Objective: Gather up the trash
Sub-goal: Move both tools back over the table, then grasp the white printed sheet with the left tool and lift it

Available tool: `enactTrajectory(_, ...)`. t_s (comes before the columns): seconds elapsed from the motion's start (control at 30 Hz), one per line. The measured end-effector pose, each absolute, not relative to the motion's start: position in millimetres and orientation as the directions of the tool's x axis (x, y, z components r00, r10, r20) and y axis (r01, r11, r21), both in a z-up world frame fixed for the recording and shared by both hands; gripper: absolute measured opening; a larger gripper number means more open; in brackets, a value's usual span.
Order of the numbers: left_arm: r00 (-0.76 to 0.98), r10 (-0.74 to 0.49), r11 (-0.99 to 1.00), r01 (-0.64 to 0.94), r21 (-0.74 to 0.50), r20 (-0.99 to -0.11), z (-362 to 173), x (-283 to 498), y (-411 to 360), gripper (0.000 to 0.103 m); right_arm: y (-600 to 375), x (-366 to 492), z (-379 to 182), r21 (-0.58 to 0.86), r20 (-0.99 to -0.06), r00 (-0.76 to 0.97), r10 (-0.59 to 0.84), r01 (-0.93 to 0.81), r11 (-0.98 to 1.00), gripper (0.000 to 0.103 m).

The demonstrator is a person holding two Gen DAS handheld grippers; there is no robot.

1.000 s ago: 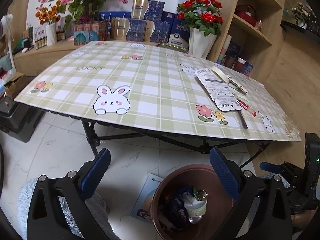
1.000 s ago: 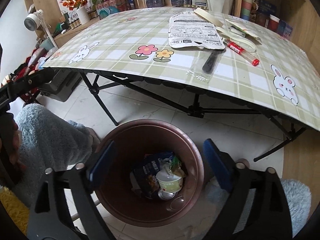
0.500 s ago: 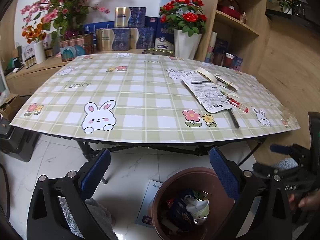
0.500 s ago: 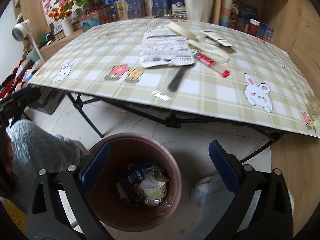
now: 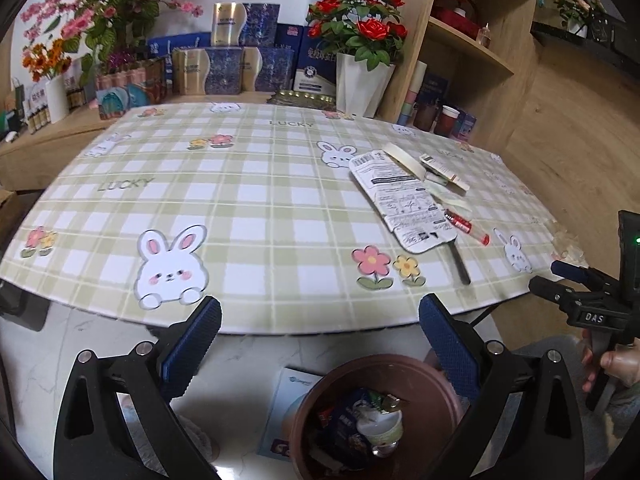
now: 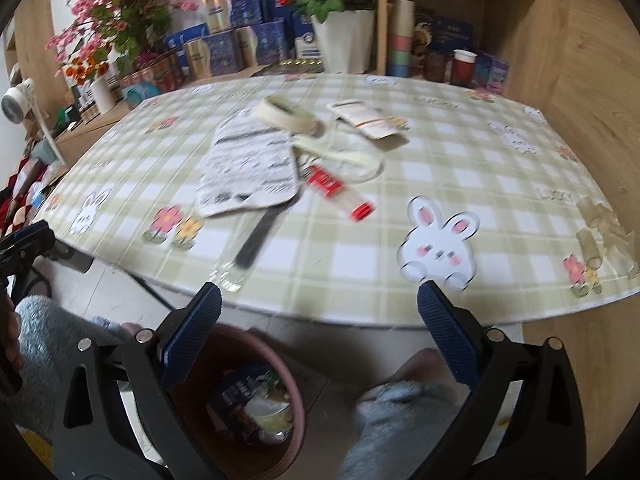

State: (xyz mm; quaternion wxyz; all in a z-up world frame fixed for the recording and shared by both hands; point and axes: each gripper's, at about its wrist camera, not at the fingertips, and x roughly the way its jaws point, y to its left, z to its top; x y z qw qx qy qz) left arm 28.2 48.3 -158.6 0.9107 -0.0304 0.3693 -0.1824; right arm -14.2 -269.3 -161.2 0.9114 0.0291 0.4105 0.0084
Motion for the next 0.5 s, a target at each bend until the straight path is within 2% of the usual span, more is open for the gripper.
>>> enactTrajectory(0.1, 0.633, -0.390, 0.918, 0.326, -0.226, -0.669, -156, 44, 38, 0.096, -283, -3, -159, 0.049, -0.742, 0.670, 0.016, 0.031, 0.998, 0.097)
enactTrajectory(0.3, 0.595, -0.449, 0.881, 0.420, -0.219, -0.666, -147, 72, 0, 0.091, -314, 24, -161, 0.051, -0.739, 0.673, -0.020, 0.085, 0.995, 0.097)
enactTrajectory(0.5, 0.516, -0.513, 0.846, 0.438, -0.303, -0.686, -156, 114, -32, 0.083, -333, 50, -169, 0.091, -0.740, 0.672, -0.013, 0.118, 0.989, 0.097)
